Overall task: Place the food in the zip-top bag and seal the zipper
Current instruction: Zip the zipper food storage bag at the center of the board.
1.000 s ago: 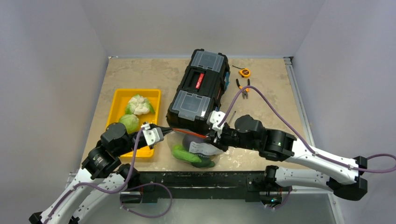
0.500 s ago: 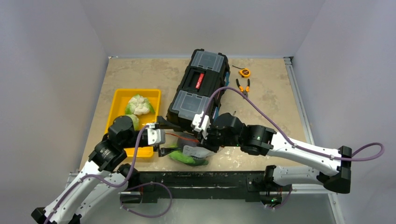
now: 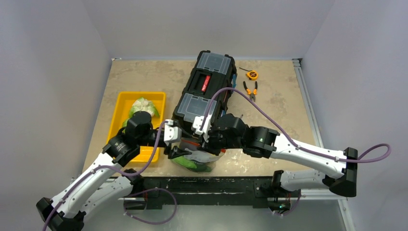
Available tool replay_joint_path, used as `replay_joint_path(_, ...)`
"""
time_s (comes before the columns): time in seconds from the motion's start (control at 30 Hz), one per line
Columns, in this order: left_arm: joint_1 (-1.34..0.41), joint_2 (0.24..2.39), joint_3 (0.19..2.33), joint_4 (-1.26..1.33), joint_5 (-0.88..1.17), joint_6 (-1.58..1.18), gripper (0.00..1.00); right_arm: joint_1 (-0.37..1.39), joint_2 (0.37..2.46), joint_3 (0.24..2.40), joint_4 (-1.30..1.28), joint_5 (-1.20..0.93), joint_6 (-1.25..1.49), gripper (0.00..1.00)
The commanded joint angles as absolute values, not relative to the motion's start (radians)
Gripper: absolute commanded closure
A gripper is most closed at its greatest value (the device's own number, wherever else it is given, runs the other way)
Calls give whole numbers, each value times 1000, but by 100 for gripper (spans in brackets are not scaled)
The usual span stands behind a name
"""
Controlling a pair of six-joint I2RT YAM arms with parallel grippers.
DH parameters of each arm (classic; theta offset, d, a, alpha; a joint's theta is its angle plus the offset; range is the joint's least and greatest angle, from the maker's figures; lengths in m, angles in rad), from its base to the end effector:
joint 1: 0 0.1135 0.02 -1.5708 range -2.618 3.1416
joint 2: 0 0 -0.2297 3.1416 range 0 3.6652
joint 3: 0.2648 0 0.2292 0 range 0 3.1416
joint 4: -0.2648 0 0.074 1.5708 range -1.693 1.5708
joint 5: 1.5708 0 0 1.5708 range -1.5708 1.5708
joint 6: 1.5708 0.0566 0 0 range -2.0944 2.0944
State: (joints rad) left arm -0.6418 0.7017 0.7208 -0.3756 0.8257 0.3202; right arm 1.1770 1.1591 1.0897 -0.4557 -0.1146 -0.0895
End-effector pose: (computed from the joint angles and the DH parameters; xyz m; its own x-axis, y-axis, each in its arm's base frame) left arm 0.1112 -0.1350 0.2868 0.0361 0.2395 -0.9702 0.9970 0.0584 0.0515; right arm 0.0959 0.2478 0.3032 -0.1062 -0.4870 -0.8669 -0.9687 0.2473 -0.0202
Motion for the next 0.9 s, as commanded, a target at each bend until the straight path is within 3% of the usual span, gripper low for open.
replay_joint_path(0.0,-646,744,798,-453,797,370,41,1174,1159,1158,-390,-148,-107,100)
replay_joint_path(0.1,-647,753,805,-444,775,351,51,1175,1167,1168,-391,-150,-111,100)
replay_joint_path(0.23,-646,781,841,-481,696,326,74,1175,1186,1183,-393,-134,-103,100)
replay_joint_path(0.33,-646,775,849,-500,614,314,100,1175,1202,1196,-419,-111,-90,100)
replay_joint_path(0.57,-641,743,831,-506,341,225,100,1175,1159,1181,-525,-2,103,100)
replay_joint_path(0.87,-601,715,822,-530,296,256,100,1175,965,1047,-726,133,261,100)
